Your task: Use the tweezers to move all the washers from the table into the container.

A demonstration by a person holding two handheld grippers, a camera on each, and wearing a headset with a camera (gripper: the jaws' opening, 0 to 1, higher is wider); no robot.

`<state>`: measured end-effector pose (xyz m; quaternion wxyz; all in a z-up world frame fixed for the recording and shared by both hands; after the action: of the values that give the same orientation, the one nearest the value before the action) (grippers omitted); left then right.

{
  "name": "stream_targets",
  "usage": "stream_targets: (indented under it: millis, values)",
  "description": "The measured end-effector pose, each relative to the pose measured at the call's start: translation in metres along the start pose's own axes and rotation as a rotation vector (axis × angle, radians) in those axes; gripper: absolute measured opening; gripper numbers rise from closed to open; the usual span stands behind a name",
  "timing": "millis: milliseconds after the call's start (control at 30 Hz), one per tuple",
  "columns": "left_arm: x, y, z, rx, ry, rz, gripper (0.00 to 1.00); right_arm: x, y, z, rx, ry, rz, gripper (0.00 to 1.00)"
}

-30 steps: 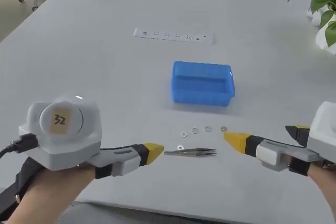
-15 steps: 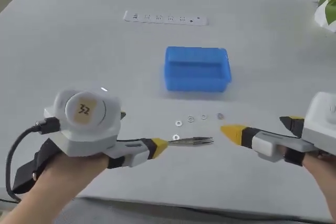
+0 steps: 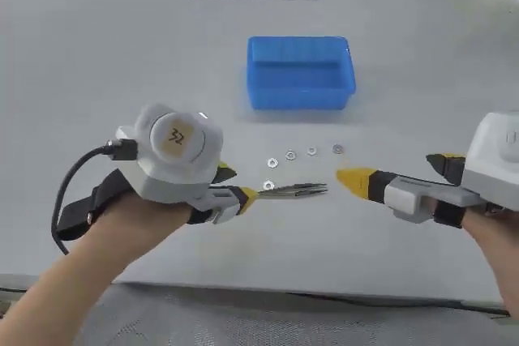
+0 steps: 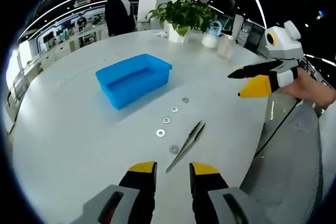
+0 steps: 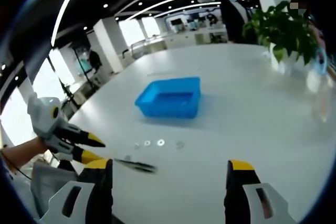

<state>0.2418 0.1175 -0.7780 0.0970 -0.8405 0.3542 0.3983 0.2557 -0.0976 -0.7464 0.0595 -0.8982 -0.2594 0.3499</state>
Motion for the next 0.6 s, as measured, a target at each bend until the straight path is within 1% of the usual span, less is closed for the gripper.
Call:
stream_targets:
  millis: [133, 200, 300, 367, 467, 533, 567, 600]
  values:
    - [0.012, -0.001, 0.006, 0.029, -0.044, 0.017, 0.19, 0.0, 0.0, 0.001, -0.003, -0.013, -0.003, 0.88]
    - [0.016, -0.001, 0.007, 0.049, -0.056, 0.023, 0.18, 0.001, 0.0, 0.001, 0.0, -0.014, -0.005, 0.88]
    - [0.022, -0.003, 0.01, 0.056, -0.082, 0.045, 0.17, 0.003, 0.0, 0.002, 0.004, -0.017, -0.007, 0.88]
    - [0.026, -0.004, 0.011, 0.078, -0.096, 0.051, 0.16, 0.004, -0.001, 0.003, 0.004, -0.022, -0.01, 0.87]
    - [0.029, -0.004, 0.013, 0.102, -0.117, 0.061, 0.12, 0.005, -0.002, 0.004, 0.002, -0.028, -0.011, 0.87]
    - [0.03, -0.004, 0.016, 0.131, -0.14, 0.076, 0.12, 0.005, -0.002, 0.006, 0.001, -0.033, -0.012, 0.87]
    - [0.028, -0.003, 0.016, 0.157, -0.148, 0.069, 0.11, 0.004, -0.002, 0.006, 0.002, -0.034, -0.012, 0.87]
    - [0.03, -0.003, 0.015, 0.179, -0.144, 0.077, 0.09, 0.004, -0.002, 0.006, 0.003, -0.033, -0.012, 0.87]
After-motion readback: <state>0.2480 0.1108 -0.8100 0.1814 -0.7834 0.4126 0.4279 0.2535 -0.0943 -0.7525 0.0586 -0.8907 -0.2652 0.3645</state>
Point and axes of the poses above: the centre of the closed fingertips' face, and the gripper's own axes: x roughly forward along the fingers, y roughly to its right, z roughly out of its underside, the point moved 6 cm from there along -x, roughly backward along the fingers, and after that the axes turned 3 degrees about y, right-handed, at the moved point
